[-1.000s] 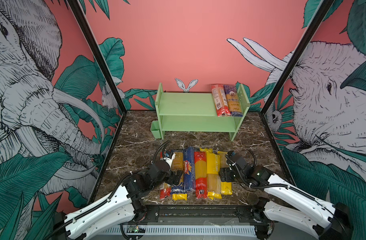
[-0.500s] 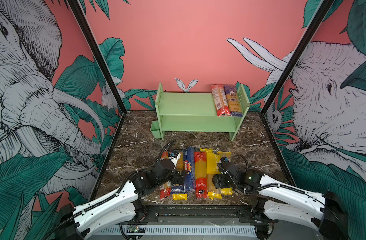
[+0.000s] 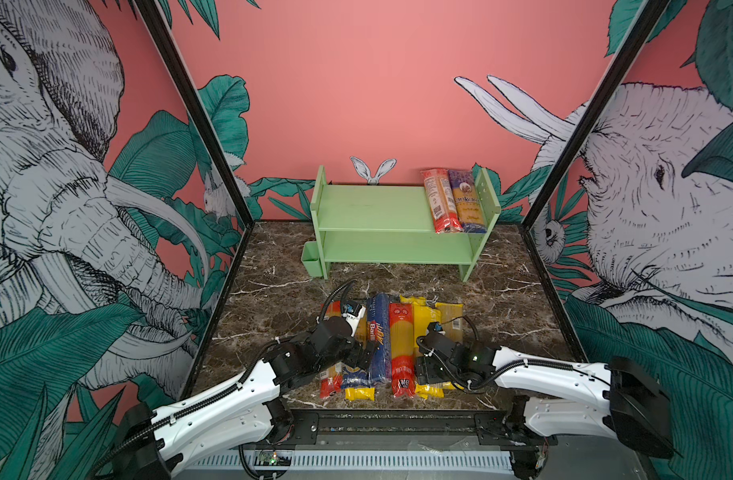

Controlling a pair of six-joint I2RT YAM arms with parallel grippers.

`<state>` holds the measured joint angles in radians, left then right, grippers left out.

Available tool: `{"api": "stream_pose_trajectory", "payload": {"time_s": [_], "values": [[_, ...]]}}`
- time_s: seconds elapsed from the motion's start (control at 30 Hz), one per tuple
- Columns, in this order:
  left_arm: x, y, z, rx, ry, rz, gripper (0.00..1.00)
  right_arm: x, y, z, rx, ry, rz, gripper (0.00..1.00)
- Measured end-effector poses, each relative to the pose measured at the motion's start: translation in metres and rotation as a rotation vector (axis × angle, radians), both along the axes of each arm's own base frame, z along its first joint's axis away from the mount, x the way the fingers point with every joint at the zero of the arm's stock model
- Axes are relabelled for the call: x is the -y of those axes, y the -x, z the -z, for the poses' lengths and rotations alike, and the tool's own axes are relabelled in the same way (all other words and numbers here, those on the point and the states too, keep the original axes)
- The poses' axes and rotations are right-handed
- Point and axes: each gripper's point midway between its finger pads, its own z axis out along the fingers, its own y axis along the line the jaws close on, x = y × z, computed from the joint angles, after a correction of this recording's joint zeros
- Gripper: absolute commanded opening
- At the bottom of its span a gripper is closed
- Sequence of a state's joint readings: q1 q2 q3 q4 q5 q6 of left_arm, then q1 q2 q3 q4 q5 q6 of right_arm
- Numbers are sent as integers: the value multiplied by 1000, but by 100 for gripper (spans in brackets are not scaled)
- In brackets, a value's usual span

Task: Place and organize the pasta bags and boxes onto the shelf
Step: 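Withdraw the right gripper and lower it to the yellow Pastatime pack, then grasp the yellow Pastatime pack with the right gripper and lift it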

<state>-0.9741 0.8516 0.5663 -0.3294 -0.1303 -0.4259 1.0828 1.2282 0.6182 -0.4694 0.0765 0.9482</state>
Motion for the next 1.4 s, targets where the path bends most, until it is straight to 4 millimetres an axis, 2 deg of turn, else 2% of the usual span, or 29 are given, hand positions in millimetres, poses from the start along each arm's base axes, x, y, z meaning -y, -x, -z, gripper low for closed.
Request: {"api": "stream_pose_trajectory", "payload": {"time_s": [0.43, 0.5, 0.57, 0.63, 0.77, 1.03, 1.4], "values": [[-5, 2, -6, 23, 27, -3, 99, -8, -3, 15, -13, 73, 3, 84], [-6, 3, -7, 29, 32, -6, 99, -8, -3, 16, -13, 77, 5, 76], [-7, 3, -7, 31, 33, -8, 99, -10, -5, 17, -9, 72, 6, 60], [-8, 3, -8, 33, 34, -9, 99, -17, -6, 16, -12, 39, 16, 48], [-9, 3, -7, 31, 30, -9, 99, -16, -6, 13, -8, 17, 40, 37], [-8, 3, -2, 22, 17, -9, 99, -8, -3, 4, 17, -25, 42, 22], [-7, 2, 6, 3, -10, -8, 99, 20, 7, -32, 62, -50, 31, 14]]}}
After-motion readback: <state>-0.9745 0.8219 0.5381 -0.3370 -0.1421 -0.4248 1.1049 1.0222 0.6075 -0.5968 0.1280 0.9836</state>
